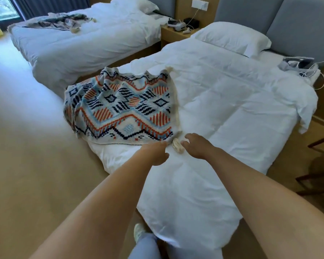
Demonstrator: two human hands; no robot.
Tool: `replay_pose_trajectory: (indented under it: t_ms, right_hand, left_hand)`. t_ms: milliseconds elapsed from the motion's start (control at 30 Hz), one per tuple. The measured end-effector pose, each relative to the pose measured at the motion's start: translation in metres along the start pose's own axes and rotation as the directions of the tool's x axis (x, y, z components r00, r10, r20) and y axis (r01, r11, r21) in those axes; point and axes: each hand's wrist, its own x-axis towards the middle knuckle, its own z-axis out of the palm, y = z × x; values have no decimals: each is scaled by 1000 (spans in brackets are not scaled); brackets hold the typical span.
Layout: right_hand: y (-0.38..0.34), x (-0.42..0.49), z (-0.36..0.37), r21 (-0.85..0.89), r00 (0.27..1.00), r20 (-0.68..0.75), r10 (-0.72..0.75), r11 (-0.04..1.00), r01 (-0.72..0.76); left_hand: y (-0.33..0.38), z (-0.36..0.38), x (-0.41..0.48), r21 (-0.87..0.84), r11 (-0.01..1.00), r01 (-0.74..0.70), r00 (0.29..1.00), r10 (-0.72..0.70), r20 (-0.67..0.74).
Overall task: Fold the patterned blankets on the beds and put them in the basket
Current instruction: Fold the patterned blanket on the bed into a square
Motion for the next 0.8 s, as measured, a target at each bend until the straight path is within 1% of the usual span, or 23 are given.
replay_pose_trajectory:
  t_ms: [167,300,367,433,500,567,667,800]
  right_hand:
    - [14,86,1,62,996,57,65,996,-68]
    - [27,166,5,129,982,88,169,975,-180]
    - [32,201,6,144,972,120,200,966,-217]
    - [37,238,8,162,963,134,234,954,-254]
    - [43,271,13,173,955,148,256,944,-280]
    - [52,306,21,173,944,171,283,934,-311]
    - [64,351,35,164,930,194,312,924,-345]
    - [80,404,54,157,904,201,376,899,-409]
  left_hand:
    - [-20,-7,93,-28,999,-30,997,32,77]
    - [-34,-10,183,-61,998,-33,992,40,119]
    - [-39,-8,217,-102,995,14,994,-3,112]
    - [-42,-5,251,-157,983,97,991,-81,107]
    - [-41,4,278,-207,962,181,980,-160,115]
    - [-36,17,305,-250,939,236,969,-208,132]
    - [-23,40,336,-293,913,284,955,-240,176]
    - [-6,66,374,-326,850,413,903,-335,269]
